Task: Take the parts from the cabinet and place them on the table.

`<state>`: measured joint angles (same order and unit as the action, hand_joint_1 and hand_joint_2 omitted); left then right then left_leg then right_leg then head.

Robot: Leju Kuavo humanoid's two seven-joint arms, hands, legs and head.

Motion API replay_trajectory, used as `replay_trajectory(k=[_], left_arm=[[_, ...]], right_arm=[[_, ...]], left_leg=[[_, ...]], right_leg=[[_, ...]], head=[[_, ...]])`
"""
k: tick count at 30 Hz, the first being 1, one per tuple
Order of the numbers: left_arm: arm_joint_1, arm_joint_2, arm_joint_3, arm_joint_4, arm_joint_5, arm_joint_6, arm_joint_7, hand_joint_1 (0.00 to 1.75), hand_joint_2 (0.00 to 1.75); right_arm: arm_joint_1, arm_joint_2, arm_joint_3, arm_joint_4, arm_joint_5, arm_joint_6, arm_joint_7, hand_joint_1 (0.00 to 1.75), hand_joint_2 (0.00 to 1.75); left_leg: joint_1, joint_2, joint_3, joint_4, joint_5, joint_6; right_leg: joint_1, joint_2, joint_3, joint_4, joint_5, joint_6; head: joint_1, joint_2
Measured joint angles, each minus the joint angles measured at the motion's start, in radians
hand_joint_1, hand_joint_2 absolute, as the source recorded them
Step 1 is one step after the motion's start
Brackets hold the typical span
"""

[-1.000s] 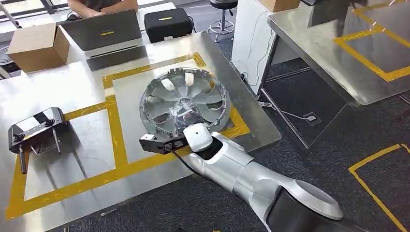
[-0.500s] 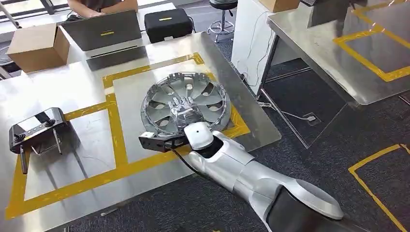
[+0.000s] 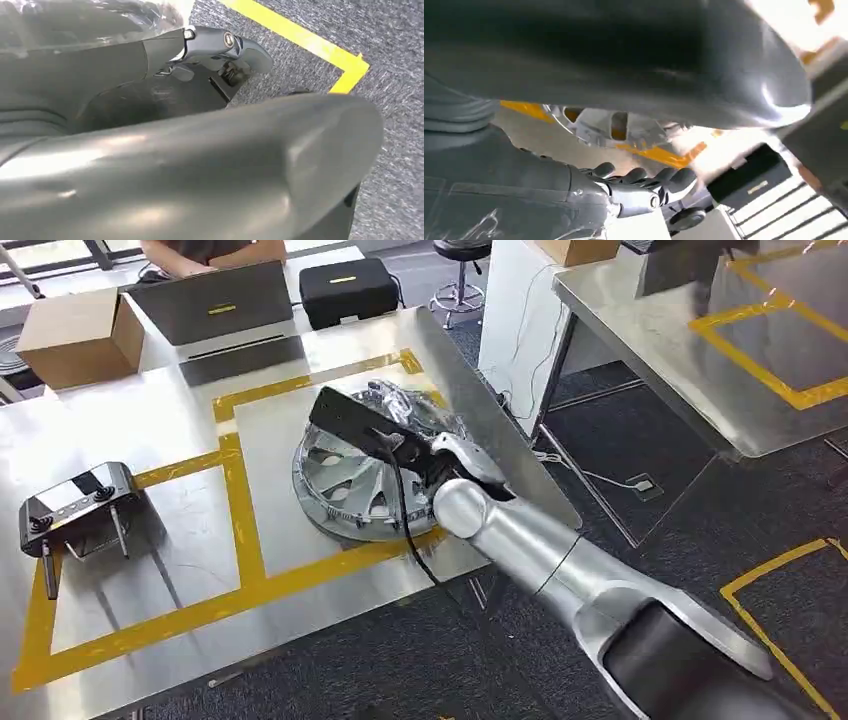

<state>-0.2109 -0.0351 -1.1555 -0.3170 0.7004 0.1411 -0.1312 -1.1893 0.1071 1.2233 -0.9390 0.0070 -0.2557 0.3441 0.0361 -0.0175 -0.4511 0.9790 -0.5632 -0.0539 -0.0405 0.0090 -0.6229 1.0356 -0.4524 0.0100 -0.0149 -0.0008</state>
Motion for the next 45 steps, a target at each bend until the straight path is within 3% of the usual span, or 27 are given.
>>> replay_trajectory(k=[3, 6, 10, 12, 15, 20, 23, 28, 32, 33, 36, 37, 38, 39, 40, 42, 43, 44, 45], left_arm=[[0.008, 0.002, 0.006, 0.003, 0.003, 0.003, -0.013, 0.00, 0.00], [0.018, 0.006, 0.013, 0.006, 0.019, 0.007, -0.038, 0.00, 0.00], [0.037, 0.010, 0.029, 0.008, 0.036, 0.012, -0.071, 0.00, 0.00], [0.047, 0.013, 0.031, 0.011, 0.036, 0.017, -0.076, 0.00, 0.00], [0.057, 0.016, 0.032, 0.014, 0.036, 0.023, -0.077, 0.00, 0.00], [0.067, 0.020, 0.040, 0.016, 0.048, 0.038, -0.091, 0.00, 0.00], [0.067, 0.022, 0.047, 0.017, 0.057, 0.042, -0.093, 0.00, 0.00], [0.069, 0.023, 0.051, 0.017, 0.066, 0.046, -0.093, 0.00, 0.00], [0.070, 0.024, 0.054, 0.017, 0.077, 0.058, -0.092, 0.00, 0.00], [0.070, 0.025, 0.055, 0.017, 0.078, 0.060, -0.090, 0.00, 0.00], [0.070, 0.028, 0.056, 0.019, 0.087, 0.060, -0.087, 0.00, 0.00], [0.070, 0.028, 0.056, 0.019, 0.089, 0.061, -0.087, 0.00, 0.00], [0.070, 0.028, 0.056, 0.019, 0.090, 0.062, -0.087, 0.00, 0.00], [0.071, 0.028, 0.057, 0.020, 0.093, 0.062, -0.085, 0.00, 0.00], [0.073, 0.029, 0.057, 0.021, 0.091, 0.063, -0.085, 0.00, 0.00], [0.074, 0.027, 0.058, 0.021, 0.090, 0.063, -0.085, 0.00, 0.00], [0.074, 0.027, 0.058, 0.021, 0.091, 0.064, -0.085, 0.00, 0.00], [0.074, 0.027, 0.058, 0.021, 0.093, 0.067, -0.084, 0.00, 0.00], [0.074, 0.027, 0.059, 0.021, 0.094, 0.071, -0.085, 0.00, 0.00]], right_arm=[[-0.026, -0.073, -0.049, -0.154, -0.128, -0.079, -0.006, 0.00, 0.00], [-0.041, -0.147, -0.099, -0.312, -0.164, -0.155, -0.037, 0.00, 0.00], [-0.021, -0.251, -0.145, -0.556, 0.010, -0.226, -0.016, 0.00, 0.00], [0.011, -0.293, -0.162, -0.674, 0.116, -0.237, -0.004, 0.00, 0.00], [0.082, -0.348, -0.180, -0.818, 0.156, -0.258, -0.032, 0.00, 0.00], [0.208, -0.430, -0.222, -1.036, 0.021, -0.280, -0.203, 0.00, 0.00], [0.258, -0.462, -0.243, -1.124, -0.059, -0.263, -0.260, 0.00, 0.00], [0.321, -0.506, -0.270, -1.228, -0.104, -0.251, -0.293, 0.00, 0.00], [0.355, -0.534, -0.288, -1.283, -0.078, -0.251, -0.270, 0.00, 0.00], [0.361, -0.540, -0.291, -1.297, -0.070, -0.250, -0.260, 0.00, 0.00], [0.372, -0.548, -0.297, -1.322, -0.059, -0.247, -0.247, 0.00, 0.00], [0.373, -0.553, -0.302, -1.332, -0.059, -0.246, -0.246, 0.00, 0.00], [0.377, -0.559, -0.307, -1.340, -0.059, -0.245, -0.246, 0.00, 0.00], [0.380, -0.563, -0.308, -1.348, -0.059, -0.245, -0.246, 0.00, 0.00], [0.382, -0.570, -0.308, -1.354, -0.058, -0.244, -0.246, 0.00, 0.00], [0.396, -0.576, -0.308, -1.359, -0.060, -0.241, -0.245, 0.00, 0.00], [0.402, -0.579, -0.309, -1.362, -0.060, -0.241, -0.245, 0.00, 0.00], [0.406, -0.582, -0.309, -1.366, -0.060, -0.241, -0.245, 0.00, 0.00], [0.407, -0.585, -0.309, -1.369, -0.061, -0.240, -0.245, 0.00, 0.00]], left_leg=[[0.000, 0.000, 0.000, 0.000, 0.000, 0.000], [0.000, 0.000, 0.001, 0.001, 0.000, 0.000], [-0.001, 0.000, 0.001, 0.001, -0.001, 0.001], [-0.001, 0.001, 0.001, 0.001, -0.002, 0.003], [-0.001, 0.002, 0.002, 0.001, -0.003, 0.003], [-0.001, 0.003, 0.001, 0.001, -0.003, 0.004], [-0.001, 0.003, 0.001, 0.001, -0.003, 0.004], [-0.001, 0.003, 0.000, 0.001, -0.003, 0.005], [0.000, 0.003, 0.000, 0.001, -0.003, 0.005], [0.000, 0.003, 0.000, 0.006, -0.007, 0.007], [-0.010, 0.001, -0.007, 0.009, 0.000, 0.028], [-0.013, 0.001, -0.005, -0.003, 0.017, 0.038], [0.000, 0.003, 0.027, -0.054, 0.043, 0.049], [-0.001, 0.009, 0.028, -0.071, 0.058, 0.050], [0.001, 0.011, 0.027, -0.077, 0.064, 0.055], [0.000, 0.013, 0.018, -0.072, 0.064, 0.054], [0.000, 0.013, 0.014, -0.064, 0.063, 0.053], [0.002, 0.013, 0.009, -0.056, 0.061, 0.050], [0.006, 0.013, 0.004, -0.046, 0.056, 0.043]], right_leg=[[0.000, 0.000, 0.000, 0.000, 0.000, 0.000], [0.000, 0.000, 0.000, 0.000, 0.000, 0.000], [0.000, 0.000, 0.000, -0.001, 0.000, 0.000], [0.000, 0.002, 0.000, -0.001, 0.000, 0.001], [0.000, 0.002, 0.000, -0.001, -0.001, 0.001], [0.000, 0.003, 0.001, -0.002, -0.001, 0.001], [0.000, 0.003, 0.001, -0.002, -0.001, 0.001], [0.000, 0.003, 0.001, -0.002, -0.001, 0.001], [0.000, 0.002, 0.001, -0.002, -0.001, 0.001], [-0.007, 0.002, 0.002, -0.007, 0.003, 0.003], [-0.015, 0.002, 0.001, -0.015, 0.018, 0.018], [-0.013, 0.004, 0.010, -0.033, 0.028, 0.024], [-0.012, 0.002, 0.013, -0.041, 0.021, 0.026], [-0.006, -0.004, 0.009, -0.031, 0.004, 0.025], [-0.003, -0.003, -0.014, 0.023, -0.036, 0.024], [-0.003, -0.003, -0.075, 0.177, -0.103, 0.029], [-0.003, -0.003, -0.096, 0.227, -0.114, 0.032], [-0.004, -0.004, -0.096, 0.231, -0.099, 0.035], [-0.007, -0.004, -0.073, 0.191, -0.064, 0.040]], head=[[0.000, 0.000], [0.001, 0.000], [0.002, 0.000], [0.002, 0.000], [0.001, 0.000], [0.002, 0.000], [0.002, 0.000], [0.002, 0.000], [0.002, 0.000], [0.002, 0.000], [-0.006, 0.000], [-0.008, 0.000], [-0.008, 0.000], [-0.003, 0.000], [0.003, 0.000], [0.016, 0.000], [0.016, 0.000], [0.019, 0.000], [0.021, 0.000]])
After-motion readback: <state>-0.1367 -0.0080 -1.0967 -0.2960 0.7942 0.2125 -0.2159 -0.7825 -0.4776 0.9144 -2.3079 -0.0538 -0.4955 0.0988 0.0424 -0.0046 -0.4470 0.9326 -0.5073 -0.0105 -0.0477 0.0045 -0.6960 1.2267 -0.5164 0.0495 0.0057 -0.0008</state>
